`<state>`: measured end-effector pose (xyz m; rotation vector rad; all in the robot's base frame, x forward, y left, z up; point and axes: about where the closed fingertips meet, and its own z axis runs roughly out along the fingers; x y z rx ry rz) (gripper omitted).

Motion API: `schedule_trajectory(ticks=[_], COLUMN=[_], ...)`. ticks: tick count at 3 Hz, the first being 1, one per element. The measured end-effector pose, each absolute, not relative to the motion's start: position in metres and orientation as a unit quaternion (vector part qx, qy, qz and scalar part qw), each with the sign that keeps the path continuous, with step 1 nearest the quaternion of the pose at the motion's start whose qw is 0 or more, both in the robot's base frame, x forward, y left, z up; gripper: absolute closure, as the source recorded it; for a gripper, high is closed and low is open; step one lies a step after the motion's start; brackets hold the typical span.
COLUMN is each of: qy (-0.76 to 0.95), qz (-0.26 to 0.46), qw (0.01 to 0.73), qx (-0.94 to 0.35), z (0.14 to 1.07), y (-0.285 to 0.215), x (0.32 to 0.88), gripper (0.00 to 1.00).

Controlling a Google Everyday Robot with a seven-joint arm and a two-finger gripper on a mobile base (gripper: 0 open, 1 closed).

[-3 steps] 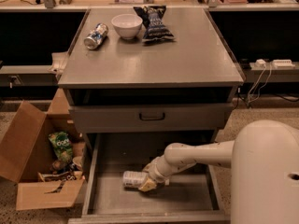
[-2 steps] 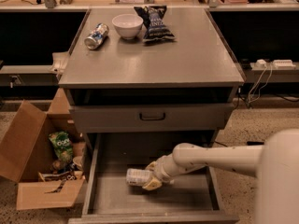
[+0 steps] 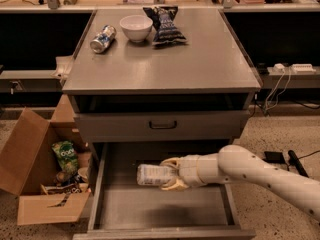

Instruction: Pick blue plastic bottle from middle drawer and place on counter

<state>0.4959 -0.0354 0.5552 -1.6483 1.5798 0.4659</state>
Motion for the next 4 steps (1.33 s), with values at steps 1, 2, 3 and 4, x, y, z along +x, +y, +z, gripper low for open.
schedule_trajectory(ticks=[1, 2, 3, 4], qy=[0.635, 0.620, 0.568, 0.536], qz=[0.166, 0.177, 0.191, 0.159], qw=[0.405, 0.425, 0.443, 0.437], qx=[-0.637, -0.635, -0.667, -0.704], z=[0.557, 0.591, 0.691, 0.770], y=[-0.068, -0.064, -0.054, -0.046], x=[0.490, 0.493, 0.474, 0.462], gripper=[1.00, 1.00, 1.00, 1.00])
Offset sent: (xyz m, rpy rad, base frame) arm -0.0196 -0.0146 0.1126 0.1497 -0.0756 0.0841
